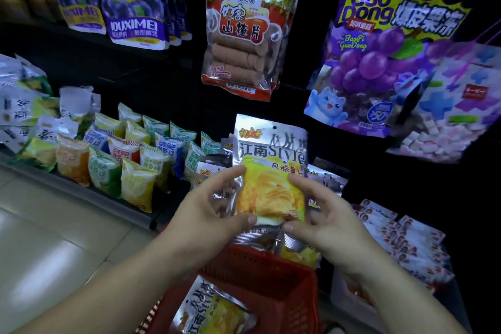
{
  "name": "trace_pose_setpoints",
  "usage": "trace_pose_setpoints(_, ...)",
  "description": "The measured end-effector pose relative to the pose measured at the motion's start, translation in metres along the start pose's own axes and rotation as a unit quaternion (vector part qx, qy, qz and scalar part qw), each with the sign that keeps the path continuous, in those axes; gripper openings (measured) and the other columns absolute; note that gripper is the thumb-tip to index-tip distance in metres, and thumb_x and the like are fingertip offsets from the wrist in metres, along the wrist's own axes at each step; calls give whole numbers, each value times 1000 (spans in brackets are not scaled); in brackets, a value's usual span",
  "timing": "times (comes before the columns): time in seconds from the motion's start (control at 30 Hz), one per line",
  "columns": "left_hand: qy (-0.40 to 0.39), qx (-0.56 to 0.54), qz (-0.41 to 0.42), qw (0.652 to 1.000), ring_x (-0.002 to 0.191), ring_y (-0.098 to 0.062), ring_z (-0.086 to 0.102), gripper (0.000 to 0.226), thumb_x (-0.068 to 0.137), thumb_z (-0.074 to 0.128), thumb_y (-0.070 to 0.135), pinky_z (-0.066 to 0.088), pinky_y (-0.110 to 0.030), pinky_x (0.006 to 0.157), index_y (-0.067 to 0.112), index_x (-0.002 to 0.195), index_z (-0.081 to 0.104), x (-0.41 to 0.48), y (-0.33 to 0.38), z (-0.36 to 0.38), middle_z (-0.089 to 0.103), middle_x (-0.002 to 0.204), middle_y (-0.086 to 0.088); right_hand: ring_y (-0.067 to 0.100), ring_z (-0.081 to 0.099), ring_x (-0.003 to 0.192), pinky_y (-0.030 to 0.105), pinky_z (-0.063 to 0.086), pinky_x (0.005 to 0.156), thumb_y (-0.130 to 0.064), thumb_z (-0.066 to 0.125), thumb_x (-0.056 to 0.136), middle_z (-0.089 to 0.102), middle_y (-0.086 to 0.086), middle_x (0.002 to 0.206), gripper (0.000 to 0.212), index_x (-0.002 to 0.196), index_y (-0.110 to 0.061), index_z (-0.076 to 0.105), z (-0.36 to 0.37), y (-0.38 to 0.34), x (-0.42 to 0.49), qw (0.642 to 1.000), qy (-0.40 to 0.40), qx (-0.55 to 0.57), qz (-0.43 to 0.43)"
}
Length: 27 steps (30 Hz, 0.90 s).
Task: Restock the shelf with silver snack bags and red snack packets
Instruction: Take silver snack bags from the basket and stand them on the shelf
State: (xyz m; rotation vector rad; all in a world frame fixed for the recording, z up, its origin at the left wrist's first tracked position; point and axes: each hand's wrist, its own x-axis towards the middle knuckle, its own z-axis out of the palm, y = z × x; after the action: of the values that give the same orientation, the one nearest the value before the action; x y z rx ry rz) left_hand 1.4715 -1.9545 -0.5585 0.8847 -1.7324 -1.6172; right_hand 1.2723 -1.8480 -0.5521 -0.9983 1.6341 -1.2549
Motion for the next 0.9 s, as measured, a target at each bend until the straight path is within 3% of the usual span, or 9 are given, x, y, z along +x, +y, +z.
trace_pose_setpoints(0.13,67,160,53,983,119,4,50,66,87,81,25,43,-26,97,53,138,51,-1,-6,0,46,134,30,5,63,116,31,55,95,-23,83,85,56,-14,140,46,120,-49,68,5,3,1,973,127,-176,-71)
trace_pose_setpoints(0.23,69,244,186,949,123,6,49,53,86,78,10,41,-13,98,36,130,65,-6,-10,13,48,131,23,-5,65,112,22,56,94,-32,73,90,68,-23,127,40,126,-47,66,22,-4,-4,992,80,-18,-94)
trace_pose_setpoints(0.3,30,282,248,926,120,-2,54,43,85,75,8,45,-17,95,31,120,70,-13,-13,27,51,134,19,1,68,113,32,57,97,-41,69,85,69,-17,129,51,135,-47,60,34,-3,-3,993,22,96,-64)
trace_pose_setpoints(0.4,-57,283,306,907,116,-7,55,31,84,73,13,45,-24,95,27,112,72,-23,-6,44,51,139,22,11,73,105,30,59,85,-34,70,88,74,-3,122,48,135,-42,59,40,2,4,986,65,145,-47)
trace_pose_setpoints(0.5,-103,124,238,958,123,-7,62,28,89,74,8,52,-23,93,26,111,76,-23,0,39,60,138,19,19,72,111,46,57,97,-21,68,96,74,1,122,47,138,-39,55,33,3,7,986,92,133,-43)
trace_pose_setpoints(0.57,11,129,211,969,118,-4,62,21,90,74,14,55,-22,85,30,104,75,-14,-6,27,62,126,24,16,73,107,43,55,99,-14,62,100,77,-5,115,46,140,-36,52,27,3,5,988,93,110,-49)
trace_pose_setpoints(0.67,122,178,134,967,122,2,53,30,91,74,35,53,-32,97,45,118,64,1,-15,5,53,127,27,14,73,106,40,54,100,-13,59,103,76,-9,116,48,142,-39,48,21,3,2,993,72,93,-34)
trace_pose_setpoints(0.8,29,17,3,999,109,-16,61,46,88,77,38,50,-46,106,56,127,61,4,-10,-5,61,123,10,14,69,115,44,55,102,-23,63,99,70,-7,128,61,144,-58,42,21,-1,0,994,70,73,-45)
trace_pose_setpoints(0.9,63,19,27,997,123,-2,59,42,88,79,26,49,-39,108,51,120,68,1,-6,-3,65,123,31,14,72,104,38,64,81,-28,71,91,54,-14,136,70,135,-73,42,23,-3,-2,994,65,33,-87)
